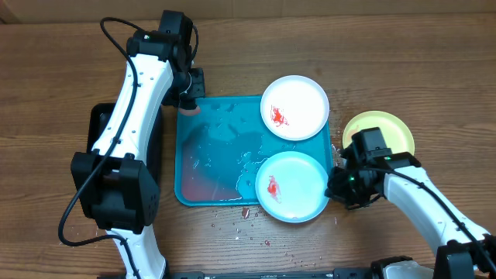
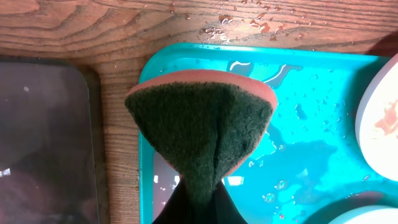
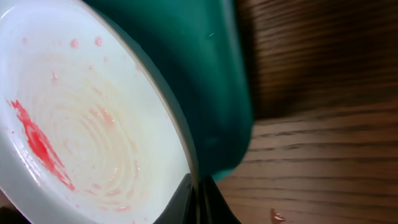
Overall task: Clean dirty plates on tray and stack at the side
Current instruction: 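Grip the lower white plate's rim with the right gripper, drag it left, then lower the sponge with the left gripper onto the white plate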
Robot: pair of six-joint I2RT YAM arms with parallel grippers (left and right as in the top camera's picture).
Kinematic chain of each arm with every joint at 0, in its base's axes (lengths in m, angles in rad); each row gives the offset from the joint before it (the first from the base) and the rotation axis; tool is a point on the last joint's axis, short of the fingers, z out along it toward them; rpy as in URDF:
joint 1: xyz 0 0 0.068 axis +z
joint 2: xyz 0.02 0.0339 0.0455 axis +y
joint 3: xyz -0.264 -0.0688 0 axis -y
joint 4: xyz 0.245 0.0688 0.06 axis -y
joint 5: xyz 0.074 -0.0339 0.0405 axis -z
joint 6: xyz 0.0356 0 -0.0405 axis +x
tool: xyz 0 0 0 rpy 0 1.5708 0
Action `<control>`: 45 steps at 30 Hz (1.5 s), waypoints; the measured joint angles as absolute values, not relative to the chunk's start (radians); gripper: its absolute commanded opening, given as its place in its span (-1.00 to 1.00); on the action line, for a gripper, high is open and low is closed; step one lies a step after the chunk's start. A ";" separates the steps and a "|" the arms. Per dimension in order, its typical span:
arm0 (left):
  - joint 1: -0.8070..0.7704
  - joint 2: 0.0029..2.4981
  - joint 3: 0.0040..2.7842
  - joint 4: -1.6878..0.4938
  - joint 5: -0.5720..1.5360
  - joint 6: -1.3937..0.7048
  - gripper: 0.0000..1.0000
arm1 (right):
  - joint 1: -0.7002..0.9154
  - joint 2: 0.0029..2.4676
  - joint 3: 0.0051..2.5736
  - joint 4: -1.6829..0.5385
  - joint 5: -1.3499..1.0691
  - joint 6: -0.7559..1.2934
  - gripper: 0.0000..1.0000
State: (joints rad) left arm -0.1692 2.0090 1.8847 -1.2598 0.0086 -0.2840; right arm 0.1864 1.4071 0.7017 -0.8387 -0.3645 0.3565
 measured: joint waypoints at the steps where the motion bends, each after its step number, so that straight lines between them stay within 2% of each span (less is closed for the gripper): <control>1: -0.169 2.009 1.885 -1.260 0.009 -0.284 -0.92 | 0.206 1.407 0.708 -0.839 -0.369 0.367 -0.93; 11: -0.169 2.009 1.885 -1.253 0.007 -0.277 -0.92 | 0.413 1.436 0.873 -0.694 -0.307 0.566 -0.93; 26: -0.169 1.937 1.885 -1.272 0.007 -0.278 -0.92 | 0.685 1.794 1.048 -0.557 -0.084 0.918 -0.93; 29: -0.169 1.917 1.885 -1.287 0.007 -0.278 -0.92 | 0.701 1.813 1.049 -0.549 -0.072 0.956 -0.73; 31: -0.169 1.916 1.885 -1.288 0.007 -0.278 -0.91 | 0.701 1.816 1.049 -0.540 -0.064 0.963 -0.59; 35: -0.170 1.916 1.885 -1.287 0.007 -0.278 -0.92 | 0.696 1.817 1.055 -0.533 -0.059 0.913 -0.51; 41: -0.170 1.916 1.885 -1.288 0.007 -0.278 -0.91 | 0.669 1.818 1.080 -0.517 -0.064 0.757 -0.53; 45: -0.170 1.916 1.885 -1.288 0.007 -0.278 -0.91 | 0.643 1.833 1.081 -0.495 -0.064 0.684 -0.66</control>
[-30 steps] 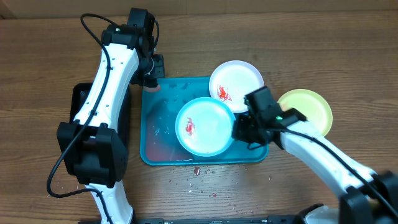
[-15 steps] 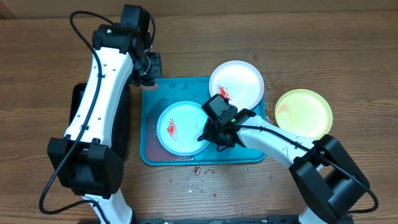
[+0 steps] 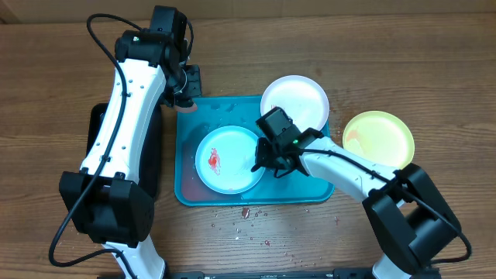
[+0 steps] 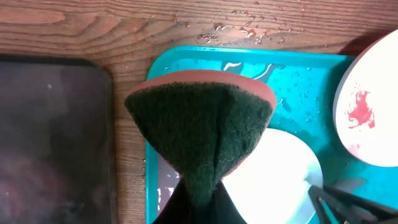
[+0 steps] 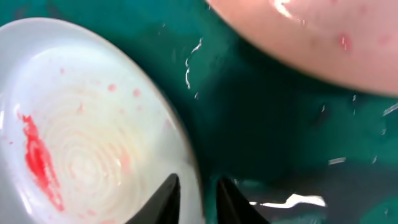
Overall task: Clean dirty plates on tray and stack at the side
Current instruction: 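Lower the sponge with the left gripper onto the white plate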
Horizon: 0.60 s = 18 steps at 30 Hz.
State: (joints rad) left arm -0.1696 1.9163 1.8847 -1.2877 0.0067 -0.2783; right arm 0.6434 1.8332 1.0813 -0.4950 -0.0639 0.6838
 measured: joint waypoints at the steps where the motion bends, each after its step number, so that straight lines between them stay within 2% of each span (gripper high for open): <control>1: -0.170 1.916 1.885 -1.288 0.007 -0.278 -0.92 | 0.640 1.841 1.081 -0.488 -0.066 0.674 -0.69; 8: -0.170 1.917 1.884 -1.303 0.007 -0.278 -0.91 | 0.630 1.868 1.083 -0.466 -0.089 0.645 -0.93; 18: -0.238 1.917 1.739 -1.236 0.004 -0.268 -0.92 | 0.630 1.871 1.086 -0.463 -0.104 0.701 -0.93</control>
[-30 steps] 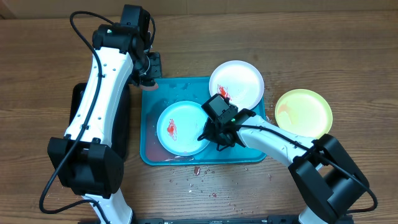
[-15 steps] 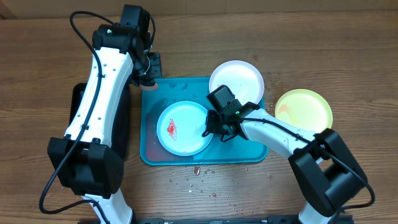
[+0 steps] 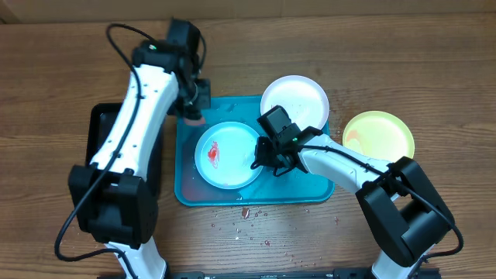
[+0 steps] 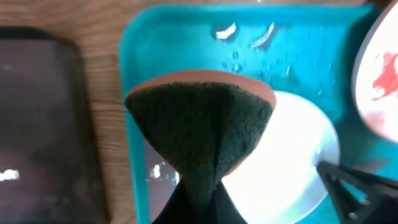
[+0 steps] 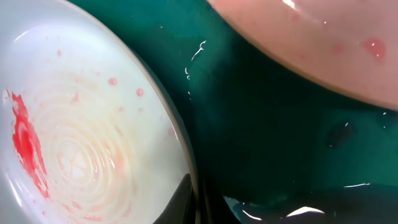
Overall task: Clean dirty plates on tray and stack at the side
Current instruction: 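Lower the sponge with the left gripper onto the white plate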
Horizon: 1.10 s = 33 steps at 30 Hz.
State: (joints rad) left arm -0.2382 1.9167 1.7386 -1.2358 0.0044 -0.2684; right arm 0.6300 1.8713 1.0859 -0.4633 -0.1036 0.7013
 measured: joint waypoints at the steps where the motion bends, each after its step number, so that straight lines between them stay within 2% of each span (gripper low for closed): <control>1: -0.248 1.917 1.709 -1.214 0.004 -0.265 -0.92 | 0.630 1.872 1.087 -0.463 -0.105 0.704 -0.92; 15: -0.289 1.917 1.248 -0.847 0.015 -0.231 -0.92 | 0.630 1.877 1.092 -0.462 -0.116 0.721 -0.93; 24: -0.286 1.854 1.114 -0.678 0.055 -0.157 -0.92 | 0.630 1.879 1.092 -0.463 -0.116 0.722 -0.93; 33: -0.295 1.888 1.085 -0.698 0.527 0.136 -0.92 | 0.629 1.879 1.092 -0.463 -0.117 0.722 -0.93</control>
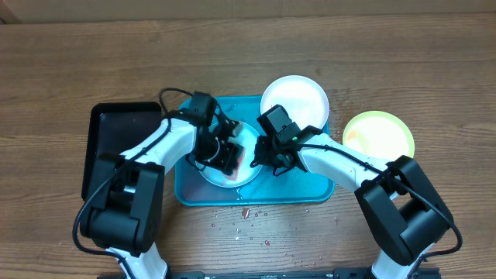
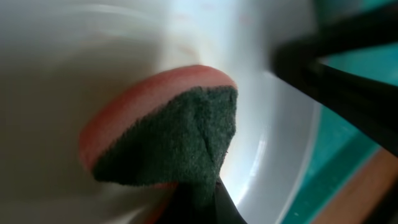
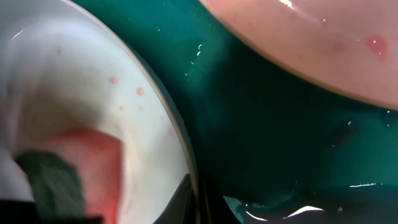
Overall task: Clean dirty plates on tray and stack at the side
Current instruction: 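Lower the sponge with the left gripper onto the white plate, then scrub the white plate with the sponge while the right gripper holds it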
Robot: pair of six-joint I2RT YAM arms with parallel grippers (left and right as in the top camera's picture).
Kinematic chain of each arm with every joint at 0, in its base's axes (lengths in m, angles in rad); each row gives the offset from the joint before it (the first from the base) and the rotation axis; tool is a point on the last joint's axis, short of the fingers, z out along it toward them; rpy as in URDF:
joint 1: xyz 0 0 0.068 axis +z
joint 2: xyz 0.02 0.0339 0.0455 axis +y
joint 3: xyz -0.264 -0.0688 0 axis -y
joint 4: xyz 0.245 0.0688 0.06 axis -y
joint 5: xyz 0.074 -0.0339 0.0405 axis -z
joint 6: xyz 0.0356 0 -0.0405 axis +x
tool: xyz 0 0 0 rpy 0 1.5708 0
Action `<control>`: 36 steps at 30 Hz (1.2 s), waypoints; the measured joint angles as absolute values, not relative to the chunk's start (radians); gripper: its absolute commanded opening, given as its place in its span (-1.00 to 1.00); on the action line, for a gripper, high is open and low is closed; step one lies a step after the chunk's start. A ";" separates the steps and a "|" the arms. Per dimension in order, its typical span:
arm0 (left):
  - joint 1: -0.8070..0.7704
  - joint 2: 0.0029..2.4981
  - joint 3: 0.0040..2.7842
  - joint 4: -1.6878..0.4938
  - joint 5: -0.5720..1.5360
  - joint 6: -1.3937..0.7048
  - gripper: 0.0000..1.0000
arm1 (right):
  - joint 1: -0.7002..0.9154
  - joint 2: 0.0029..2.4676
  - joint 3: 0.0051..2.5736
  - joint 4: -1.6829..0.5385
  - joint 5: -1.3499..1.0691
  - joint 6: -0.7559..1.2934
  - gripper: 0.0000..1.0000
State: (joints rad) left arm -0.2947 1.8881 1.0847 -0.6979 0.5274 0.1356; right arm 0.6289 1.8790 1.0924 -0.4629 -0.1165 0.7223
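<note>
A pale blue plate [image 1: 249, 139] lies in the middle of the teal tray [image 1: 186, 194]. My left gripper [image 1: 225, 157] is over it, shut on a pink sponge with a green scrub face [image 2: 168, 137]. The sponge presses on the plate's inside [image 2: 93, 56] and hides the red stain. My left gripper's fingertips [image 2: 196, 199] pinch the sponge's fold. My right gripper [image 3: 196, 193] is shut on the plate's right rim [image 3: 180, 137], and the sponge [image 3: 68, 168] shows beyond it. A white plate [image 1: 294, 105] with a red smear sits on the tray's back right corner.
A yellow-green plate [image 1: 378, 136] rests on the table right of the tray. A black tray [image 1: 116, 147] lies to the left. Red crumbs and drops [image 1: 248, 225] dot the wood in front of the teal tray.
My left gripper has gone from the tray's back left corner down onto the blue plate, and the sponge now covers the red stain. My right gripper holds the rim as before.
First my right gripper held the blue plate at the tray's front right corner, while my left held the sponge at the back left corner. Then the plate lay mid-tray with my right fingers apart around its rim. They then shut on it, and now the sponge is on the plate.
</note>
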 measured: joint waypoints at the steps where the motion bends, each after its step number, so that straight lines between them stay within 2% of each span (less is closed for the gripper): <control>1: -0.295 1.892 1.083 -0.689 0.538 0.141 -0.92 | 0.629 1.879 1.092 -0.463 -0.117 0.722 -0.93; 7: -0.307 1.883 1.081 -0.606 0.430 -0.040 -0.92 | 0.625 1.883 1.094 -0.449 -0.105 0.735 -0.93; 11: -0.331 1.867 1.103 -0.572 0.213 -0.223 -0.92 | 0.624 1.887 1.098 -0.445 -0.105 0.741 -0.93; 16: -0.321 1.875 1.151 -0.628 -0.149 -0.374 -0.92 | 0.624 1.887 1.100 -0.448 -0.106 0.744 -0.93; 21: -0.337 1.885 1.166 -0.667 -0.275 -0.420 -0.92 | 0.626 1.888 1.101 -0.439 -0.125 0.746 -0.93; 26: -0.347 1.885 1.170 -0.733 -0.215 -0.306 -0.92 | 0.629 1.888 1.101 -0.449 -0.127 0.744 -0.92; 33: -0.346 1.887 1.186 -0.877 0.193 0.062 -0.92 | 0.629 1.888 1.101 -0.456 -0.132 0.732 -0.93; 36: -0.350 1.894 1.184 -0.857 0.311 0.141 -0.92 | 0.628 1.888 1.101 -0.456 -0.140 0.732 -0.93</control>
